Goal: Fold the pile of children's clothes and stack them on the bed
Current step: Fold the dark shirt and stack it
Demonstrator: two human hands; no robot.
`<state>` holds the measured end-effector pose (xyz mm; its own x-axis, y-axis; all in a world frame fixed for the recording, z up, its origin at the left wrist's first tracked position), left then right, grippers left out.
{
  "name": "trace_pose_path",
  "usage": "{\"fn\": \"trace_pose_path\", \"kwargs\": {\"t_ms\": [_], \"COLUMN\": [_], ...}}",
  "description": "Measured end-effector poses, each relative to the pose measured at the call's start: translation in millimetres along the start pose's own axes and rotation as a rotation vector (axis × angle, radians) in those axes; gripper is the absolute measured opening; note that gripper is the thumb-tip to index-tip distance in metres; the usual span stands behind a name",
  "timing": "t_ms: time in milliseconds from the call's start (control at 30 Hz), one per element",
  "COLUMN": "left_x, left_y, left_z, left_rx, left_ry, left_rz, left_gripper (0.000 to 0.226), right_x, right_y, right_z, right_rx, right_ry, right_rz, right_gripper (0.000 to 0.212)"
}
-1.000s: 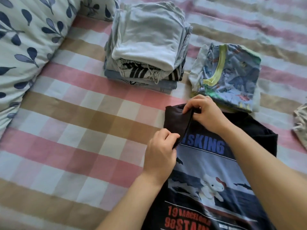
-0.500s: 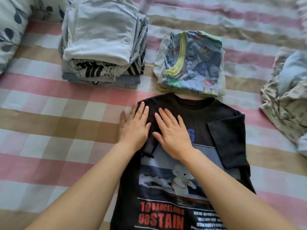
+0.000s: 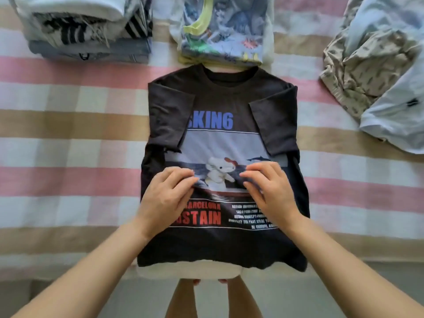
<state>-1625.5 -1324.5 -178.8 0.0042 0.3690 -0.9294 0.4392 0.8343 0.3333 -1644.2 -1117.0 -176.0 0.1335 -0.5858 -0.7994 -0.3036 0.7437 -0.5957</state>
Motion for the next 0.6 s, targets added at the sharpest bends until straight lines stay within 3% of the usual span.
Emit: {"fn": "trace_pose_path", "kwargs": {"t_ms": [133,267,400,467,600], "left_x": [13.6,17.6,20.3,21.8,22.4], "left_y": [13.8,-9.5,-17.0,-17.0,-17.1], "left_z": [63.0,118.2,152.4,156.5,151.8], "left_rx": [-0.100,-0.619,-1.038,-1.146,-1.177], "left_ry": [-0.043,0.033,0.177,0.235,0.289], "left_rz": [0.033,0.069,0.218,0.251,0.245], "left_gripper": [0.026,0.038,0.031,0.021,0.003], "right_x": [-14.0,-20.3,-11.8,-7.4,-0.7], "right_y": [36.9,71.6,74.2,71.9,75.8], "right_z": [91.5,164.9,196.6,198.0,196.0], "right_rx": [0.230,0.674,0.930,1.009,1.156], "right_ry": [0.024,0.208,0.391,0.489,0.595], "right_rz": [0.041,0.027,-0.132,-0.223,-0.292], "right_gripper": [0.016,0.037,0.032,0.027,0.022]}}
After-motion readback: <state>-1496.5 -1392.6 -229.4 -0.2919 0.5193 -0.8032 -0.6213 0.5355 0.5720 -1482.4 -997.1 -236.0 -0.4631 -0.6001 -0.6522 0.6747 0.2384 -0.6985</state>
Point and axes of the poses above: each hand's wrist, its own z-axis away from the middle knuckle, its own x-axis out of the palm, y = z × x, the point moved 6 cm from there along -z, towards the middle knuckle, and after that the axes turned 7 degrees about -z, right-handed, at the moved point
